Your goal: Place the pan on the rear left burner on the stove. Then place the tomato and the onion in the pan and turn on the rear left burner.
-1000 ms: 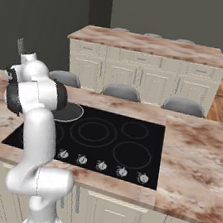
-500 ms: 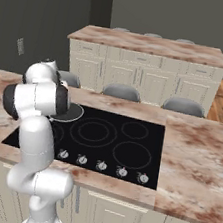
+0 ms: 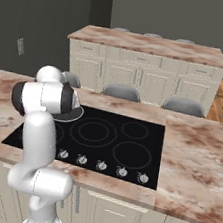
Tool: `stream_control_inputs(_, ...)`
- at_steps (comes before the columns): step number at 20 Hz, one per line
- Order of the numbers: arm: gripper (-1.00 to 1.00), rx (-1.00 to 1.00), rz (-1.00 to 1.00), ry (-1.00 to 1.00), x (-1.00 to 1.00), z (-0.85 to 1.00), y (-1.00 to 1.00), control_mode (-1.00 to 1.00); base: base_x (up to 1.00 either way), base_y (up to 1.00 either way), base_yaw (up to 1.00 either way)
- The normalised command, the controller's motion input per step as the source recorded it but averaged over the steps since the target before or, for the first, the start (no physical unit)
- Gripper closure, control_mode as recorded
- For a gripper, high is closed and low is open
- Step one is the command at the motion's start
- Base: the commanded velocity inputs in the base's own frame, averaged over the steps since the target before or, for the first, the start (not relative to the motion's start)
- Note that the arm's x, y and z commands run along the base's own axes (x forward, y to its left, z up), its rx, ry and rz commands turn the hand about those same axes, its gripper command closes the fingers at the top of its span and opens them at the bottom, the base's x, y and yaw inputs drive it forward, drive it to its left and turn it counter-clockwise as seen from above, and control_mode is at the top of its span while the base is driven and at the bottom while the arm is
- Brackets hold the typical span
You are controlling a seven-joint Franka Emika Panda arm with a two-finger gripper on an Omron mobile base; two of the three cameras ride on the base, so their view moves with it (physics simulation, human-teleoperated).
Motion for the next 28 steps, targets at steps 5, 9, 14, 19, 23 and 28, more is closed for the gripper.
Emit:
stream_control_inputs(5,1.0,0.0,-0.13,0.05,0.27,-0.06,-0.01,-1.0,0.0,0.0,0.0)
stream_control_inputs(9,-1.0,0.0,-0.12,0.08,0.17,-0.29,0.0,-1.0,0.0,0.0,0.0)
stream_control_inputs(14,-1.0,0.0,-0.11,0.05,0.15,-0.12,-0.01,-1.0,0.0,0.0,0.0)
stream_control_inputs(19,-1.0,0.0,-0.08,0.0,-0.23,0.24,0.0,-1.0,0.0,0.0,0.0)
stream_control_inputs(23,-1.0,0.0,-0.09,-0.01,-0.37,0.47,0.0,-1.0,0.0,0.0,0.0)
stream_control_inputs(28,-1.0,0.02,-0.05,0.0,-0.82,0.74,0.0,-1.0,0.0,0.0,0.0)
